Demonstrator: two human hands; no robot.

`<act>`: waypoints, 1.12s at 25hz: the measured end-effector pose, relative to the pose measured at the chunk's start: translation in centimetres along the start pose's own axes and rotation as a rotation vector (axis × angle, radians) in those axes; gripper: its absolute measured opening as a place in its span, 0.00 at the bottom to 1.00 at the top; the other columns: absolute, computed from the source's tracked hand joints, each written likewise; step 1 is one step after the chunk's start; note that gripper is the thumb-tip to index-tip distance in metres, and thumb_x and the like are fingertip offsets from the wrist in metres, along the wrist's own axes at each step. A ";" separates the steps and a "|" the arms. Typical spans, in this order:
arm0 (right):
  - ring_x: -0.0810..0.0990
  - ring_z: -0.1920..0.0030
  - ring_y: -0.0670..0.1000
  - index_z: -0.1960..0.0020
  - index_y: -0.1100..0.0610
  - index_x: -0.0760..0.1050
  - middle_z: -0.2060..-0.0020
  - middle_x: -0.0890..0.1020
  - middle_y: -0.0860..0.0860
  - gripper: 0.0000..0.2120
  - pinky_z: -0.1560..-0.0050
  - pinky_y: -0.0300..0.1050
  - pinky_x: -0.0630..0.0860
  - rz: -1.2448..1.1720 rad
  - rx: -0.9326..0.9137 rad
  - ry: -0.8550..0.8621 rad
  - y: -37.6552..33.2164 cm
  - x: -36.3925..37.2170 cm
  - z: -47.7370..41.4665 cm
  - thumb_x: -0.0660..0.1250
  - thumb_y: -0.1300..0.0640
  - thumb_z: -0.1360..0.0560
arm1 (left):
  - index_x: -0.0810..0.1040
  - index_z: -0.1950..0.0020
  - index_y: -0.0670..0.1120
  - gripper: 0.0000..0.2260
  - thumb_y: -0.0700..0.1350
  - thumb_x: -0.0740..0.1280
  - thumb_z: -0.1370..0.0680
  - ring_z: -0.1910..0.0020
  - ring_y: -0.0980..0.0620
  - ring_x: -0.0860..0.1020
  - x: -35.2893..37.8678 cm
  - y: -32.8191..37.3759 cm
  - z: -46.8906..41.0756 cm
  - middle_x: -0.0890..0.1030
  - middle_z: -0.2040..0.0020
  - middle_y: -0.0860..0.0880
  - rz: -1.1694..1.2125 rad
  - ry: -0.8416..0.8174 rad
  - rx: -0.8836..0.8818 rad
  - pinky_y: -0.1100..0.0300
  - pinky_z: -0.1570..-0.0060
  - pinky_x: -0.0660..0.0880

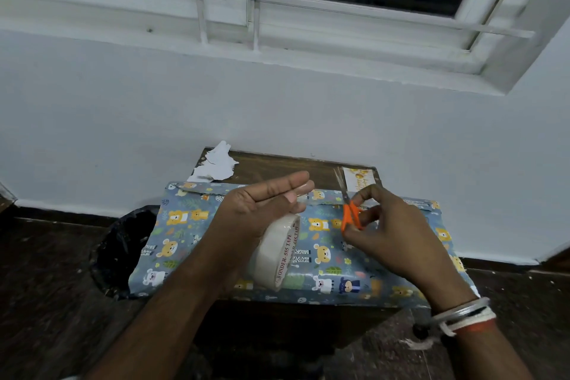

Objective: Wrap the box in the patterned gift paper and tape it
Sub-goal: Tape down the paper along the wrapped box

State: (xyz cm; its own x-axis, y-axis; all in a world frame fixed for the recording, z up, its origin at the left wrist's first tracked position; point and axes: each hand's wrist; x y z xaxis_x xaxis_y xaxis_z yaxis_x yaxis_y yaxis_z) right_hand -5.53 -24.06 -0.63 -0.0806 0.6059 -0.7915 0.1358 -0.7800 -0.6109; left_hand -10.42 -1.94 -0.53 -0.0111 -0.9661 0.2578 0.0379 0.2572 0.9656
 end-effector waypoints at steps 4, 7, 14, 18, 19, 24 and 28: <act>0.76 0.69 0.51 0.50 0.52 0.85 0.63 0.86 0.54 0.11 0.70 0.35 0.69 -0.507 -0.051 -0.380 -1.3 -1.6 1.0 0.79 0.47 0.29 | 0.83 0.40 0.49 0.18 0.41 0.71 0.30 0.42 0.56 0.83 -0.5 0.1 0.0 0.86 0.42 0.52 0.019 -0.043 -0.012 0.65 0.43 0.79; 0.75 0.67 0.52 0.50 0.58 0.84 0.62 0.86 0.56 0.11 0.72 0.37 0.67 -0.512 -0.148 -0.627 -1.1 -2.2 1.3 0.75 0.50 0.25 | 0.84 0.40 0.49 0.19 0.41 0.71 0.30 0.45 0.56 0.84 -0.9 0.3 0.0 0.86 0.42 0.52 0.006 -0.065 -0.034 0.64 0.45 0.79; 0.70 0.74 0.44 0.58 0.50 0.82 0.67 0.84 0.54 0.06 0.72 0.41 0.62 -0.511 -0.200 -0.794 -0.9 -2.0 1.0 0.74 0.48 0.26 | 0.83 0.38 0.48 0.19 0.38 0.71 0.28 0.46 0.53 0.84 -1.0 0.3 0.1 0.86 0.42 0.52 -0.040 -0.120 -0.089 0.62 0.47 0.80; 0.67 0.74 0.48 0.57 0.53 0.83 0.68 0.83 0.54 0.10 0.71 0.45 0.58 -0.522 -0.181 -0.786 -0.8 -1.9 0.9 0.74 0.47 0.26 | 0.83 0.39 0.47 0.17 0.32 0.69 0.23 0.39 0.48 0.82 -0.8 0.1 0.1 0.86 0.43 0.51 -0.071 -0.129 -0.124 0.59 0.42 0.79; 0.67 0.73 0.50 0.57 0.54 0.83 0.68 0.83 0.54 0.11 0.70 0.49 0.58 -0.516 -0.180 -0.784 -0.7 -1.9 1.0 0.75 0.46 0.27 | 0.83 0.39 0.47 0.17 0.32 0.69 0.23 0.38 0.49 0.82 -0.7 0.0 0.0 0.86 0.43 0.51 -0.075 -0.127 -0.126 0.59 0.41 0.78; 0.69 0.69 0.54 0.56 0.52 0.85 0.67 0.84 0.54 0.08 0.69 0.50 0.58 -0.496 -0.190 -0.776 -0.4 -2.0 0.9 0.75 0.48 0.27 | 0.83 0.38 0.46 0.17 0.31 0.69 0.23 0.40 0.53 0.82 -0.7 -0.3 -0.2 0.86 0.42 0.51 -0.085 -0.145 -0.115 0.63 0.47 0.79; 0.75 0.68 0.52 0.54 0.54 0.86 0.67 0.84 0.56 0.06 0.64 0.46 0.68 -0.513 -0.195 -0.790 -0.3 -2.1 0.9 0.76 0.51 0.26 | 0.83 0.37 0.45 0.17 0.31 0.69 0.23 0.40 0.55 0.82 -0.8 -0.6 -0.3 0.86 0.42 0.51 -0.103 -0.161 -0.119 0.66 0.50 0.79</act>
State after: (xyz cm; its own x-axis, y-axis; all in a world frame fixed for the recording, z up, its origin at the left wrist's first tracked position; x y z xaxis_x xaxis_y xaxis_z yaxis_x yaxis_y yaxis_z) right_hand -6.25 -25.24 1.16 -0.8083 0.5299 -0.2565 0.0548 -0.3660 -0.9290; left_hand -10.13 -1.30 -1.37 -0.1804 -0.9689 0.1694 0.1461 0.1440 0.9787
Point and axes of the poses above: each hand's wrist, its own z-axis away from the middle knuckle, its own x-axis out of the palm, y = z × x
